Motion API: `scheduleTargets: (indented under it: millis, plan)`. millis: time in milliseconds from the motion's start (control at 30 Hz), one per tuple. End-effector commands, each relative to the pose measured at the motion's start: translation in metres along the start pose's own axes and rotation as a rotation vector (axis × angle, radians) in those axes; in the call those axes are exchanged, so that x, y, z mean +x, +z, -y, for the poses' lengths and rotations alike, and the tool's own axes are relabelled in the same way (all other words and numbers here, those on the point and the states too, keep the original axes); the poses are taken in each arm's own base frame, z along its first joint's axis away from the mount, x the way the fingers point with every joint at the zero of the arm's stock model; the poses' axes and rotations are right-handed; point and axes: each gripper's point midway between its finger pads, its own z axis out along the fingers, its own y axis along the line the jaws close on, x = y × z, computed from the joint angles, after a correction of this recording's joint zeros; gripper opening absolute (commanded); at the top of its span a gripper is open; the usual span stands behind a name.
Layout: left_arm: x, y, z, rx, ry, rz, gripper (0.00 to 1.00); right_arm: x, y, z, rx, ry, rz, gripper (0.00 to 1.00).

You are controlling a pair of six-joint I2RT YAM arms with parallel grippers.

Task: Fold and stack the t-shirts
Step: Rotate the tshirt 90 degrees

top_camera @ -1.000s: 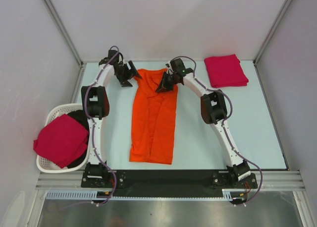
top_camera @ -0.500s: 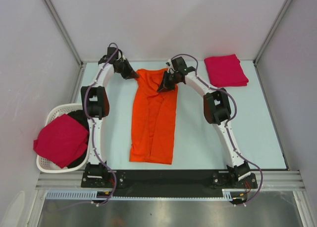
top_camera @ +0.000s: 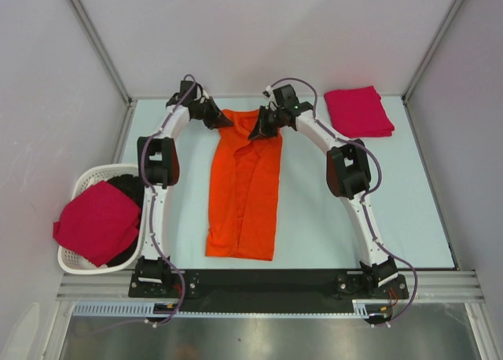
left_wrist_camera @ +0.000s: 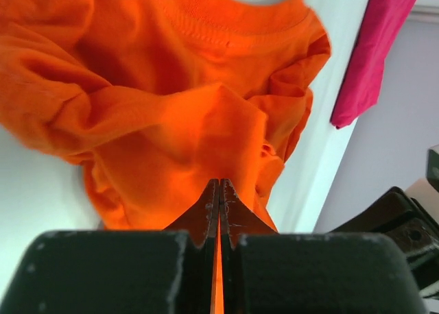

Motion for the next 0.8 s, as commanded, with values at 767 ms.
scheduleTargets:
  millis: [767]
  plan:
    - [0.031,0.021,0.019,0.015,0.035,-0.081,0.00,0.081,0.010,0.054,0.183,0.082,-0.223,0.00]
